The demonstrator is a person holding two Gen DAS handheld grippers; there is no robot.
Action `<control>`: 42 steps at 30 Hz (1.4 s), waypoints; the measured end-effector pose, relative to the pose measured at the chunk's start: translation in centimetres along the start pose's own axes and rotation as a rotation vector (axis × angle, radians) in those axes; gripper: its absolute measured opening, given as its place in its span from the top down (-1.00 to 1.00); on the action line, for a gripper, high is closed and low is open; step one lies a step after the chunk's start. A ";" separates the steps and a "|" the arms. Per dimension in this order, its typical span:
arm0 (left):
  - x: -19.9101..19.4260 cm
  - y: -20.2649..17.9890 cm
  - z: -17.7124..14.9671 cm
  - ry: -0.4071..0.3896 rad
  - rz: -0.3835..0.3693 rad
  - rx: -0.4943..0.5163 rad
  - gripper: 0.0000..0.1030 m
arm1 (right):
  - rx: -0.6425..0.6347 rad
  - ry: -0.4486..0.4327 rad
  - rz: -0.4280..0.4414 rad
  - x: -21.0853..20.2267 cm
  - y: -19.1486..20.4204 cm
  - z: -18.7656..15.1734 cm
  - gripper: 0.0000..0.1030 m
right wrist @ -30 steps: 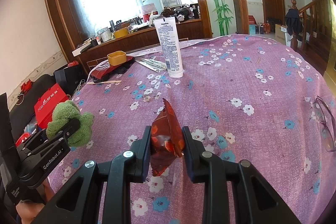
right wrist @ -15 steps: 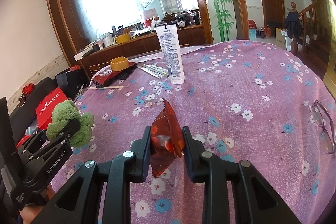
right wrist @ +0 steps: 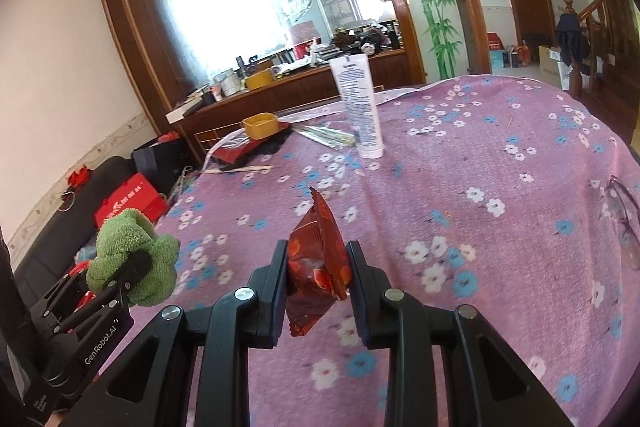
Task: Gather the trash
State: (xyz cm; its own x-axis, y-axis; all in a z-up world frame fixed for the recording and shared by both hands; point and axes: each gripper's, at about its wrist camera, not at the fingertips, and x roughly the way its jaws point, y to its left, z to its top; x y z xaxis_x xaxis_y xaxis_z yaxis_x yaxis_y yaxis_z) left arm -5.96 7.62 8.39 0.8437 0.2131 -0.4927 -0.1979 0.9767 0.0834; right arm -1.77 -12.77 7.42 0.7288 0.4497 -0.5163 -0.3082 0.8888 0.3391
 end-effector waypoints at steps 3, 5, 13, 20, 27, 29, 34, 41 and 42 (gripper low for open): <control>-1.4 1.2 -0.7 -0.005 0.006 -0.011 0.10 | -0.007 0.012 0.033 -0.5 1.6 -0.8 0.42; -2.3 2.0 -1.1 -0.014 0.019 -0.017 0.10 | -0.022 0.021 0.046 -0.7 2.8 -1.4 0.42; -4.8 5.2 -2.3 -0.056 0.057 -0.053 0.10 | -0.103 0.026 0.072 -2.0 7.3 -1.9 0.42; -6.3 8.2 -2.8 -0.087 0.092 -0.090 0.10 | -0.173 0.036 0.097 -2.0 11.5 -2.3 0.42; -7.2 12.1 -3.5 -0.089 0.135 -0.135 0.10 | -0.229 0.054 0.139 -0.9 15.5 -2.5 0.42; -7.3 13.5 -3.6 -0.083 0.145 -0.156 0.10 | -0.241 0.064 0.159 -0.4 16.8 -2.5 0.42; -7.7 19.2 -3.8 -0.061 0.187 -0.249 0.10 | -0.268 0.115 0.226 1.7 20.6 -2.5 0.41; -7.1 28.6 -5.3 -0.004 0.267 -0.366 0.10 | -0.342 0.201 0.339 5.9 28.5 -2.8 0.41; -6.8 29.5 -5.5 0.009 0.267 -0.372 0.10 | -0.352 0.209 0.354 6.4 29.6 -3.0 0.41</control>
State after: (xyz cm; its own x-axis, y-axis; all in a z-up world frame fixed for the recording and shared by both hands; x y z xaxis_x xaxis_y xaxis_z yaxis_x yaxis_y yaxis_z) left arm -20.29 34.87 9.42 0.7352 0.4539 -0.5035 -0.5746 0.8113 -0.1077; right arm -8.04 16.69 11.81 0.4170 0.7029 -0.5762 -0.7253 0.6395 0.2551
